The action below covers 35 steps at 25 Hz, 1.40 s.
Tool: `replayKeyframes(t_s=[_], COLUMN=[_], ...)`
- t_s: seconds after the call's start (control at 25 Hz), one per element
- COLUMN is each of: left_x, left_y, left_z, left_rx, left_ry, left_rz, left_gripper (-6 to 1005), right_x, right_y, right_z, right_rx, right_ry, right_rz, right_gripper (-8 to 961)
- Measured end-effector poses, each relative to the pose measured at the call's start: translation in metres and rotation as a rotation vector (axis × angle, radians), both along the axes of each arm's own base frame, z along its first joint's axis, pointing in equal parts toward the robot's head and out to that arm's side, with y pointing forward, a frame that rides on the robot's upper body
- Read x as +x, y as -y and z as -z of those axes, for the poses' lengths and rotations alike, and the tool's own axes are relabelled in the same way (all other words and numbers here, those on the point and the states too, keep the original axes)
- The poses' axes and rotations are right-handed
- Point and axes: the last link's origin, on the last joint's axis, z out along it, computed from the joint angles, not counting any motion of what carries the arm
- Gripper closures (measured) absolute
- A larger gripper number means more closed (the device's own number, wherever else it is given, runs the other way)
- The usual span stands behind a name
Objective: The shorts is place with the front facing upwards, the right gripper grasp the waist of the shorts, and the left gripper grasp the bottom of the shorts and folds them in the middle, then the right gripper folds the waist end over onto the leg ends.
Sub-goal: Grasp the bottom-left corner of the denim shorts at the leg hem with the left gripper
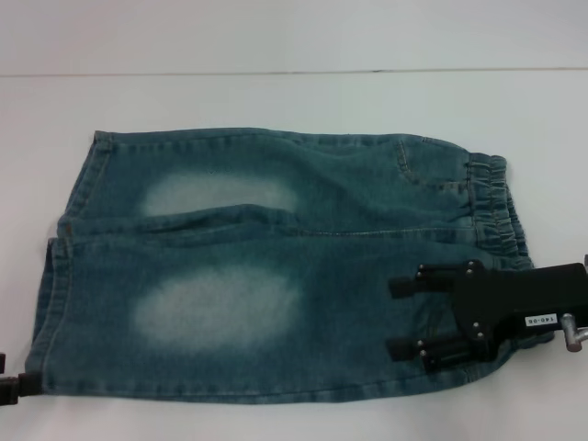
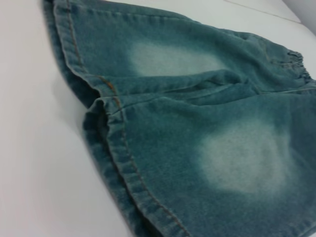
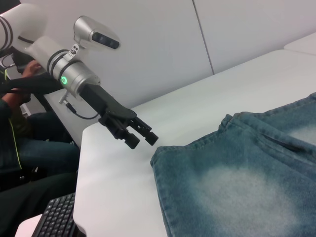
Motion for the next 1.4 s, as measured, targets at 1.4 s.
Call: replayKeyframes(t_s=[1.4], left_x=[0.002], left_y=[-0.009], left_z=[0.025], left_rx=[-0.049], left_ry=[0.014], left_rz=[0.008], left_gripper=[236], right_x=[0.000], right_y=[-0.001], right_z=[0.009], right_rx=[0.006], right_ry=[-0.003], right_rz=[-0.015], right_gripper=[38])
